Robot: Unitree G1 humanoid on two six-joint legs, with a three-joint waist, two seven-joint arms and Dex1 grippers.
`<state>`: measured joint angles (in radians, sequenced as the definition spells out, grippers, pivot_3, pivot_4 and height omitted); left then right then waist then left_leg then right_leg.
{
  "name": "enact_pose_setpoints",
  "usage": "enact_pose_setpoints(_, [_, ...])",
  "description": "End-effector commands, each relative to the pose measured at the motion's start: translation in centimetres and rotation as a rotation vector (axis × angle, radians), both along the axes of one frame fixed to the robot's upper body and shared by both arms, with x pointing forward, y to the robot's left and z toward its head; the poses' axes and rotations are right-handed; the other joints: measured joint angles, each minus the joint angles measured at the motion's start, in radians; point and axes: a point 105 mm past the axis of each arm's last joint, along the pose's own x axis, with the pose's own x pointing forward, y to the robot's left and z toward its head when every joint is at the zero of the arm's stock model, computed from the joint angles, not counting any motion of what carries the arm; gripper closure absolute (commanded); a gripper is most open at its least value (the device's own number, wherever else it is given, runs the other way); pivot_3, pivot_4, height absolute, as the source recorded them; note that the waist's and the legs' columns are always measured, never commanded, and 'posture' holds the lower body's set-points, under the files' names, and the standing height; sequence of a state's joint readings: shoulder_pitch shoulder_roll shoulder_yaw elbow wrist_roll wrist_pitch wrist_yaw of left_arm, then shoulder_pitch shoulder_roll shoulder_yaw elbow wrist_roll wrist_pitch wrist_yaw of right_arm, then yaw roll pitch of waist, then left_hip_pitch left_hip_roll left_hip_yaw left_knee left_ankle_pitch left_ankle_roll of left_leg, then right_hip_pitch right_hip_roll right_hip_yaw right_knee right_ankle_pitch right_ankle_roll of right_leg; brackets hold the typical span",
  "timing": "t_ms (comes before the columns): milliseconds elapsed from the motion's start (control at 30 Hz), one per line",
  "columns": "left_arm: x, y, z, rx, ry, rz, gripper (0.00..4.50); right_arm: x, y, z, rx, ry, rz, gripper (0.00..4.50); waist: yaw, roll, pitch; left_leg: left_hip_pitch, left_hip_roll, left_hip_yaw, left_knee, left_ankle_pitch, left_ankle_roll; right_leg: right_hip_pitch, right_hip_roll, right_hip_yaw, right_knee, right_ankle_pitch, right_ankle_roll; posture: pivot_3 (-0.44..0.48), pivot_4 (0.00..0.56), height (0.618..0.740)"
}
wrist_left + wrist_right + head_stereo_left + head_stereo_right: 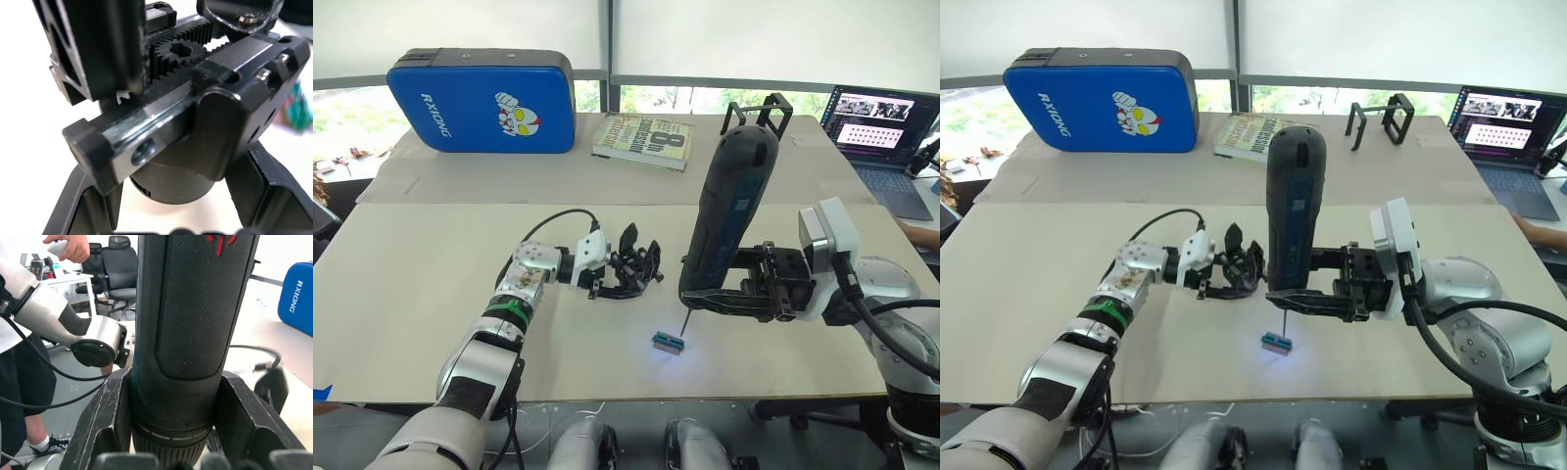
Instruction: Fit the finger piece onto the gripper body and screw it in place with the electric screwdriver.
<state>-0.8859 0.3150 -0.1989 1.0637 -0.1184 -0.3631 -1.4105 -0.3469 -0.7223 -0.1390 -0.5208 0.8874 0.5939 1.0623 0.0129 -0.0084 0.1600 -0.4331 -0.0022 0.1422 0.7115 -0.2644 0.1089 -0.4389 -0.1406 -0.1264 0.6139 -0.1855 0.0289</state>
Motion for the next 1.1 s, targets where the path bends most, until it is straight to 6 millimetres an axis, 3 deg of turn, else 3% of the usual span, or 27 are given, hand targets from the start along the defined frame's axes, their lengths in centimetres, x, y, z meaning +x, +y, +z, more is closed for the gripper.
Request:
enact_pose_setpoints(33, [1.1,0.1,0.6,0.003,0.011,0.056,0.70,-0.7,-0.1,1.6,0.026,-0.066,0.004,2.56,0.000,-0.001,0.001,-0.001,0.000,0.000,0.001,0.000,0.000,0.000,0.000,0.000,0.000,0.000,0.001,0.000,0.150,0.740])
enact_pose_setpoints(67, [1.2,0.3,0.4,0.007,0.019,0.077,0.55,-0.7,-0.1,1.6,0.026,-0.066,0.004,2.56,0.002,-0.001,0.001,-0.001,0.000,0.000,0.001,0.000,0.001,0.000,0.000,0.000,-0.001,0.000,0.001,0.000,0.150,0.740])
enact_pose_setpoints(100, [1.3,0.5,0.2,0.008,0.022,0.088,0.05,-0.7,-0.1,1.6,0.026,-0.065,0.003,2.56,0.002,-0.001,0.001,-0.001,0.000,0.000,0.002,-0.001,0.001,0.000,0.000,0.000,-0.001,0.001,0.002,0.000,0.150,0.740])
enact_pose_setpoints(267, [1.5,2.1,-0.2,-0.020,0.026,0.190,0.00,-0.5,0.1,1.6,0.034,-0.063,0.005,2.56,-0.001,-0.001,0.000,-0.001,0.000,0.000,0.002,-0.002,0.003,0.001,-0.005,0.001,-0.002,0.003,0.003,0.000,0.150,0.740])
enact_pose_setpoints(500, [-2.3,2.8,-0.9,-0.090,0.018,0.323,0.00,-0.3,0.4,1.3,0.048,-0.059,0.018,2.56,-0.024,0.000,0.000,0.002,0.000,0.000,0.001,-0.001,0.002,0.002,-0.004,0.002,-0.002,0.002,0.001,0.000,0.150,0.740])
enact_pose_setpoints(633, [-3.4,2.2,-1.2,-0.115,0.003,0.536,0.00,0.0,0.5,1.3,0.053,-0.058,0.031,2.56,-0.019,0.000,0.000,0.004,0.000,0.000,0.001,-0.004,-0.002,0.004,-0.005,0.002,-0.003,0.003,0.002,0.000,0.150,0.740])
enact_pose_setpoints(800, [-4.9,0.2,-1.0,-0.153,0.027,0.581,0.00,0.1,0.5,1.3,0.050,-0.055,0.037,2.56,0.003,0.000,0.000,0.005,0.000,0.000,0.001,-0.006,-0.005,0.004,-0.006,0.002,-0.002,0.003,0.002,0.000,0.150,0.740])
enact_pose_setpoints(1100, [-2.4,-1.6,-0.9,-0.192,0.000,0.719,0.00,0.2,0.5,1.4,0.044,-0.053,0.047,2.56,0.029,0.000,0.000,0.005,0.000,0.000,0.002,-0.006,-0.006,0.005,-0.006,0.001,-0.002,0.004,0.003,0.000,0.150,0.740])
